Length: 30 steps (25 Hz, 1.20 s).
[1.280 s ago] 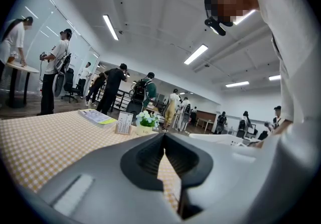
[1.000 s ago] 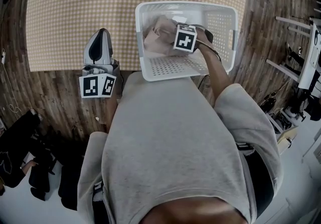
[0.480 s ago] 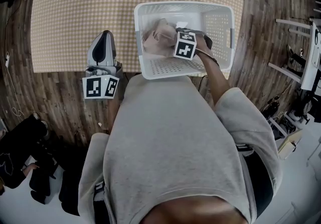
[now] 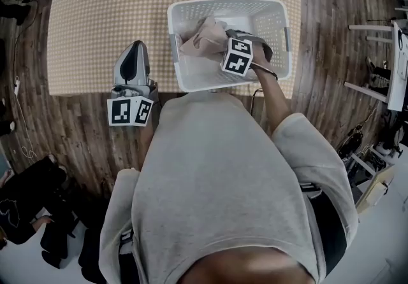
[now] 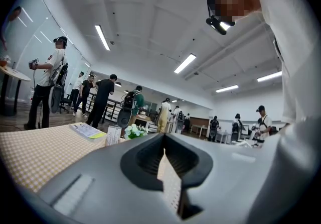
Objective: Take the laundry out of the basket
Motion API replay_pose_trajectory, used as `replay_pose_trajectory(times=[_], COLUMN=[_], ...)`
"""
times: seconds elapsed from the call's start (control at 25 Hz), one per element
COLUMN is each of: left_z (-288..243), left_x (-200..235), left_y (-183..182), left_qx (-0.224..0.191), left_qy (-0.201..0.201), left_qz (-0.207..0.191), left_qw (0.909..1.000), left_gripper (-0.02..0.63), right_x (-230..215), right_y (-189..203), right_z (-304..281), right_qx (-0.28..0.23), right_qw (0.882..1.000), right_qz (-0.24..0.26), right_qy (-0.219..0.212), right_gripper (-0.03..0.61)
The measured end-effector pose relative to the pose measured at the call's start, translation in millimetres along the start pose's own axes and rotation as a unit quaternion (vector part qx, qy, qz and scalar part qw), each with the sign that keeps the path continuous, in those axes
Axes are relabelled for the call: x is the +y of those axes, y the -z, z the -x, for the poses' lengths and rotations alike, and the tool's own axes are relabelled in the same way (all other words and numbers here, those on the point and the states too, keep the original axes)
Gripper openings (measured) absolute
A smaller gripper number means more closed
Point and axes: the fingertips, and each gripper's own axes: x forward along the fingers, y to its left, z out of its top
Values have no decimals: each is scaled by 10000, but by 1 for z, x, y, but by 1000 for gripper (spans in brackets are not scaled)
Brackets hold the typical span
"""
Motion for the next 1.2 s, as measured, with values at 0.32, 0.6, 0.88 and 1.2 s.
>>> replay_pose_trajectory(times=[0.32,0.6,0.88,1.2], left_z=[-1,-16,-21,-15], left_x=[-14,-32,-47,-40], left_y=[-39,-65,-76,-76], left_qx=[-459,-740,-825,-778], left_qy=[300,680,915,910], left_qz=[-240,-392,-461,-472], left_qw=[9982,9942,9913,9917], left_gripper=[6,6,6,6], right_x=[-37,-73,-76,-97], right_y=[-13,-28,-28,-34], right_z=[55,119,145,206], right_qx=[-182,-644,-1656,-4703], right_qw=[9924,9726,9450,7455], right_qz=[86,-215,-1389,-4260], right_qy=[1211,2225,2454,2038], right_gripper=[152,152,152,152])
